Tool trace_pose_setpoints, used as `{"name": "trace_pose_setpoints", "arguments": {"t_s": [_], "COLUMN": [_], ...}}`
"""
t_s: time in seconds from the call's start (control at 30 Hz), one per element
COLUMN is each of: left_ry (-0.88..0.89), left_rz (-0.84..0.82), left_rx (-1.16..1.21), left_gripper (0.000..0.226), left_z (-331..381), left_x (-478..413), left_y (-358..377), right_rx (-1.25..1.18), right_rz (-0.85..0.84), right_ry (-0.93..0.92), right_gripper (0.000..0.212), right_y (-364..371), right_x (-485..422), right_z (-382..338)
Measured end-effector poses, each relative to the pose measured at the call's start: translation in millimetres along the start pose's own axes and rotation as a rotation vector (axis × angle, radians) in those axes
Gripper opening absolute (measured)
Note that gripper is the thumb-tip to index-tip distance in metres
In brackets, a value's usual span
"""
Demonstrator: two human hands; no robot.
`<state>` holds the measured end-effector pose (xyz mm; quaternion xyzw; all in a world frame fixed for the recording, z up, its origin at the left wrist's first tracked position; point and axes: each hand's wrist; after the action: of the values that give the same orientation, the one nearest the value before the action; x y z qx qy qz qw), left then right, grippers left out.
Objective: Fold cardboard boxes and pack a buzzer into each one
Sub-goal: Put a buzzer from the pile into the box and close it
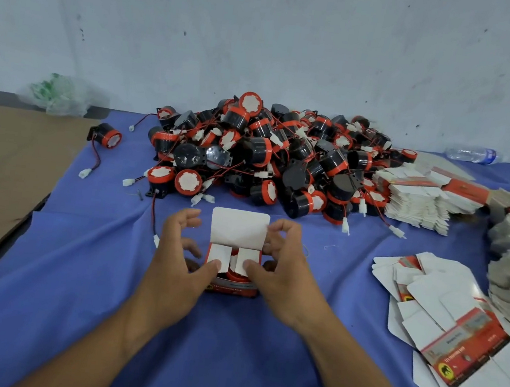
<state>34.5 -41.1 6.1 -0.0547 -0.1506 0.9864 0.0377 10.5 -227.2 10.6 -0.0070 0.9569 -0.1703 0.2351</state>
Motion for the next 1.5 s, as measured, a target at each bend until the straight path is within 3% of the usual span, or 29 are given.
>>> {"name": "trace_pose_setpoints", "arguments": {"t_s": [0.13, 0.27, 0.37, 0.47, 0.57, 0.67, 0.93, 1.07, 1.2, 1.3, 1.5], "left_ry": [-0.017, 0.002, 0.059, 0.121, 0.124, 0.116, 0.188, 0.316, 0.320, 0.308, 0.373], "left_rz": [-0.057, -0.076, -0.024, 0.020, -0.063, -0.192, -0.081, -0.053, -0.122, -0.200, -0.181], "left_rx": [-0.024, 0.020, -0.084, -0.127, -0.131, -0.125, -0.185, -0.329, -0.350, -0.344, -0.370], "left_gripper": [0.052, 0.053, 0.041, 0.046, 0.031, 0.036, 0.026, 0.024, 0.037, 0.046, 0.033], "left_z": [-1, -4, -5, -6, -8, -9, -11, -12, -11, -9, -10], "left_x": [-7, -7, -5, -3, -3, -3, -9, -11, -12, -9, -8], "left_y": [-8, -8, -10, -11, -10, -11, -13, -16, -22, -25, -22], "right_rx": [0.085, 0.207, 0.249, 0.227, 0.265, 0.257, 0.215, 0.240, 0.290, 0.316, 0.357], "right_rz": [-0.021, -0.078, -0.144, -0.217, -0.234, -0.178, -0.111, -0.111, -0.099, -0.128, -0.317], "right_ry": [-0.143, -0.210, -0.327, -0.258, -0.219, -0.243, -0.252, -0.288, -0.319, -0.289, -0.237], "right_gripper": [0.060, 0.089, 0.052, 0.041, 0.042, 0.040, 0.031, 0.032, 0.032, 0.032, 0.045], "right_y": [-4, -8, -6, -3, -7, -11, -9, -7, -4, -4, -5], "right_x": [0, 0, 2, 4, 4, 3, 2, 3, 4, 6, 13], "right_z": [4, 5, 1, -1, 2, 3, 2, 2, 1, -1, 1]}}
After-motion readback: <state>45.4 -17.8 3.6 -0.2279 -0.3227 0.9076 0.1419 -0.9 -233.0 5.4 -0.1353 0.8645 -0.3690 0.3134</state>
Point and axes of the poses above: each hand's wrist, its own x-axis away from the middle knuckle, its own y-axis out of the palm, z = x × y, and after that the axes turned 14 degrees about -y, right-handed
